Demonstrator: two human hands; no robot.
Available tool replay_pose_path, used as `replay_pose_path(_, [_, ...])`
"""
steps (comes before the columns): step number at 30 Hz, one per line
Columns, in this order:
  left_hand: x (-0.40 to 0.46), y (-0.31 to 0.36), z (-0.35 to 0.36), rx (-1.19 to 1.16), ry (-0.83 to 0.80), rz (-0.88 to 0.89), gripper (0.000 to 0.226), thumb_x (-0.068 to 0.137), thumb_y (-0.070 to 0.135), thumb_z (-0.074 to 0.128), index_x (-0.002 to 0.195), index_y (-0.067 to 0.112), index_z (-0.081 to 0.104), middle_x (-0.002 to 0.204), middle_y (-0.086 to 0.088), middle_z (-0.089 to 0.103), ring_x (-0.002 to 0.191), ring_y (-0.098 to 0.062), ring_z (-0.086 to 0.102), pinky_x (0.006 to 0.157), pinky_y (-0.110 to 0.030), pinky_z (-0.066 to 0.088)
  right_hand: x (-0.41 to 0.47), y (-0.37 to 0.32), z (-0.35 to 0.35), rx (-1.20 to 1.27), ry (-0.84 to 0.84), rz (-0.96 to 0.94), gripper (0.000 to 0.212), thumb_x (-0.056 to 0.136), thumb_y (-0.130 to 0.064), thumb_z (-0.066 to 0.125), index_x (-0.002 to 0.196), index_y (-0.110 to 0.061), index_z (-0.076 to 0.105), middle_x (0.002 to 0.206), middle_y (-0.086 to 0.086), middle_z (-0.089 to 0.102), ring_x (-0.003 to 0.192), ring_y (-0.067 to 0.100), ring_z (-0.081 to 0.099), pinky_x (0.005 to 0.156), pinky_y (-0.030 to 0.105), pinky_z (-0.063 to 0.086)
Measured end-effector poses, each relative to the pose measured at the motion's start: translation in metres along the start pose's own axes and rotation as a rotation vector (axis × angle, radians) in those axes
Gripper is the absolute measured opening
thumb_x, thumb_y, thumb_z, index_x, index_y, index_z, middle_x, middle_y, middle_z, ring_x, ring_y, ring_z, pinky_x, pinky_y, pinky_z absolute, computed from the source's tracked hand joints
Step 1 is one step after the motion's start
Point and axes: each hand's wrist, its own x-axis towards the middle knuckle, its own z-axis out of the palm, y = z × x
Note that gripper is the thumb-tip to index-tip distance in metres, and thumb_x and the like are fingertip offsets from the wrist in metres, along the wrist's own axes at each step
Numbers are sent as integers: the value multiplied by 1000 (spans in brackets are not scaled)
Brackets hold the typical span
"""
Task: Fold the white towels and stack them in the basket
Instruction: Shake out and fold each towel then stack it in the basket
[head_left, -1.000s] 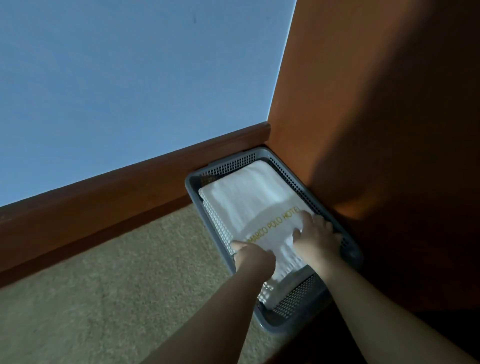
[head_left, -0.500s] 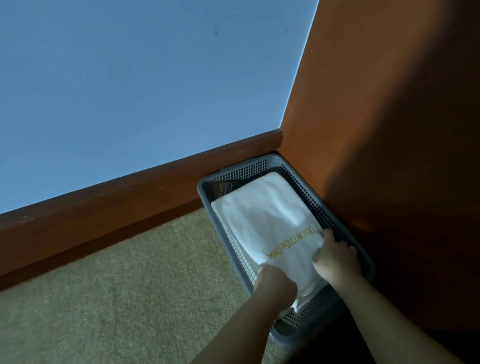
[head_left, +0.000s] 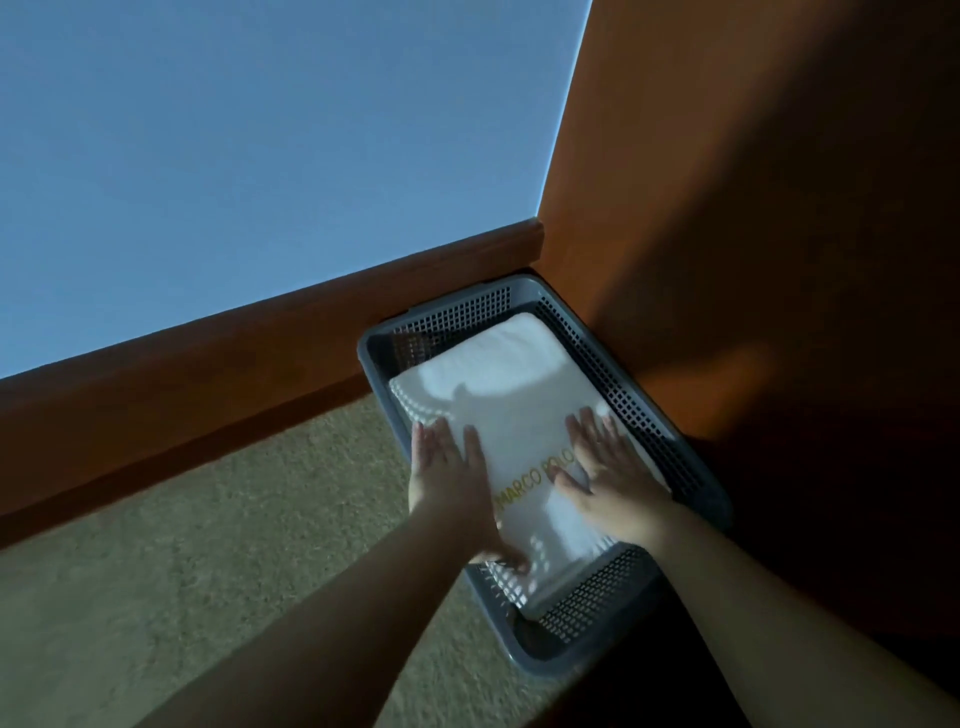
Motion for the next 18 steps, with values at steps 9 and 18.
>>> replay_pose_path(9, [14,2,2,83,-34,43,177,45,110,49,150,-8,-31,157,-47,-18,151,-58,-18,123,-61,-18,6,-5,-2,59,-32,71,90,95,-84,16,164,-36,-16,168,-11,-31,156,17,-28,128,41,-12])
replay_pose_path(18, [41,-23,-41,92,64,-31,174,44,113,43,160,-2,-17,164,-38,-15,155,-51,-17,117,-69,-22,87,-72,-51,-142,82,-50,97,88,-89,24,163,-40,-15,172,5,-24,159,34,-18,126,58,-4])
